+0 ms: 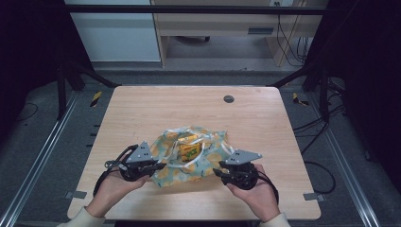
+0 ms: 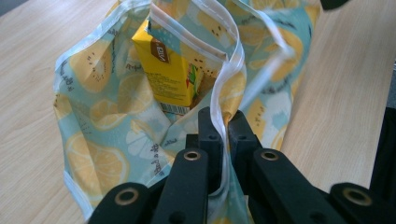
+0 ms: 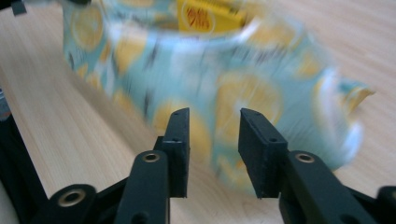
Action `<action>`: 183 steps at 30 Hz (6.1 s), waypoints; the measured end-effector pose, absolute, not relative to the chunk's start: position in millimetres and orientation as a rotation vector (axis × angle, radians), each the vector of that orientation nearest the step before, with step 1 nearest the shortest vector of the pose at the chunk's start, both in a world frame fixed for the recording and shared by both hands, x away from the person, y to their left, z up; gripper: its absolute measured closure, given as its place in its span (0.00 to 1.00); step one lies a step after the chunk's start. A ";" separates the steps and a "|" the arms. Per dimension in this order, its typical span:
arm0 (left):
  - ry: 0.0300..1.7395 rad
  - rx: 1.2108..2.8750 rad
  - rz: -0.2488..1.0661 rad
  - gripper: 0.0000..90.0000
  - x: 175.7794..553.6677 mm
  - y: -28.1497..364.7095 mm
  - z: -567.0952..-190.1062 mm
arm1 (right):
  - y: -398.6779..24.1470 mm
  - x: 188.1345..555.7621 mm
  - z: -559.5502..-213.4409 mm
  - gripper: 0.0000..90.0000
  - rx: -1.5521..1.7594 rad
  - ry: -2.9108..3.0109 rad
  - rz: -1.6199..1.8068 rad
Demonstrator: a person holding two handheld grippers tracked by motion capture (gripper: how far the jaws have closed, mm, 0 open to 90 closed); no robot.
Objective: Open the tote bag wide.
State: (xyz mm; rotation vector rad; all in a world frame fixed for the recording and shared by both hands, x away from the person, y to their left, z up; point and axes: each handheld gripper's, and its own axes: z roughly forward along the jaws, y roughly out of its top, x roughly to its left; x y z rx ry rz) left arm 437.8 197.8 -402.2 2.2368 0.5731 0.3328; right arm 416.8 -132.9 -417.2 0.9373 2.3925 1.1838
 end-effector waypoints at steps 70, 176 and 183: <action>0.590 2.379 0.252 0.97 425.0 210.2 -461.4 | -140.6 420.6 -454.7 1.00 0.961 2.520 1.070; 0.606 2.437 0.321 0.88 425.6 201.2 -477.7 | -124.8 593.6 -460.9 0.78 1.282 2.297 0.893; 0.628 2.368 0.398 0.68 422.6 203.3 -471.4 | -125.3 583.4 -438.6 0.52 1.241 2.223 0.908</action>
